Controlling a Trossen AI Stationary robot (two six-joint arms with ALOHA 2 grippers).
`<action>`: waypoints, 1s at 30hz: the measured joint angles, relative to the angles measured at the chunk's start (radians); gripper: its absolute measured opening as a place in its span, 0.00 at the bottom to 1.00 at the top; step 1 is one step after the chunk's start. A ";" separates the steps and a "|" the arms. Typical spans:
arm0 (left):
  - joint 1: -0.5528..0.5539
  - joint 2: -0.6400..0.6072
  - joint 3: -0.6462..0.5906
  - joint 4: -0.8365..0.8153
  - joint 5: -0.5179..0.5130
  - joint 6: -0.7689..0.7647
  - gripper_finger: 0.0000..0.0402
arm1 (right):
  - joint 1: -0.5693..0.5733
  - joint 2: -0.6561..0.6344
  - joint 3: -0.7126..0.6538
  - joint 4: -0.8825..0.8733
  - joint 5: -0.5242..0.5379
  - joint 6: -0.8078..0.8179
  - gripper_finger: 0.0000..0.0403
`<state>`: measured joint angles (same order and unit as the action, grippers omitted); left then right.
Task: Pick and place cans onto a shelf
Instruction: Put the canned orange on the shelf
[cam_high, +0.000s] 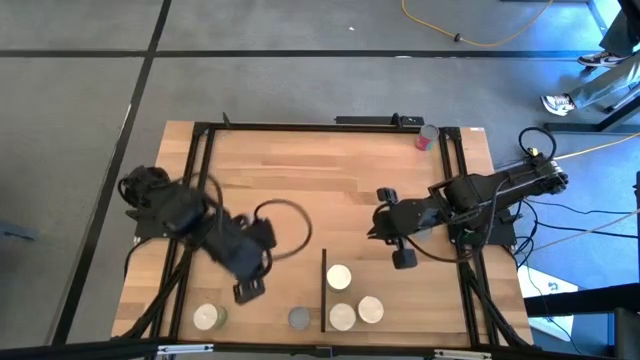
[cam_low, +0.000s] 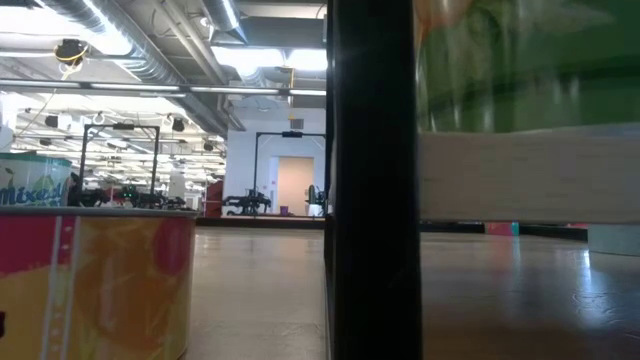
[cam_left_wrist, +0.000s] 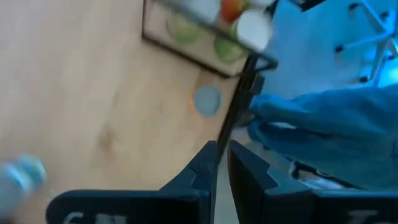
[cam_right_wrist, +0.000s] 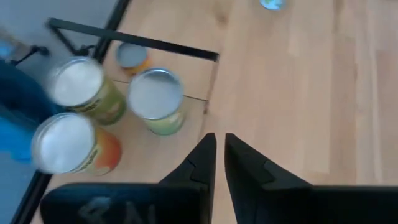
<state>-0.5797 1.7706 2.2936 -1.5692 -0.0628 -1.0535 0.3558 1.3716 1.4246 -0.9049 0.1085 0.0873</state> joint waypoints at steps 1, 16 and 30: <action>-0.024 0.001 -0.021 -0.001 -0.001 -0.063 0.07 | 0.000 0.000 0.001 0.005 -0.012 -0.023 0.09; -0.264 0.001 -0.423 0.057 0.001 -0.736 0.07 | -0.062 0.000 0.002 0.104 -0.184 -0.223 0.09; -0.350 0.002 -0.681 0.353 0.056 -1.131 0.07 | -0.105 0.000 0.001 0.104 -0.287 -0.224 0.09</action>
<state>-0.9295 1.7725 1.6127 -1.2161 -0.0071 -2.1848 0.2504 1.3716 1.4258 -0.8010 -0.1781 -0.1368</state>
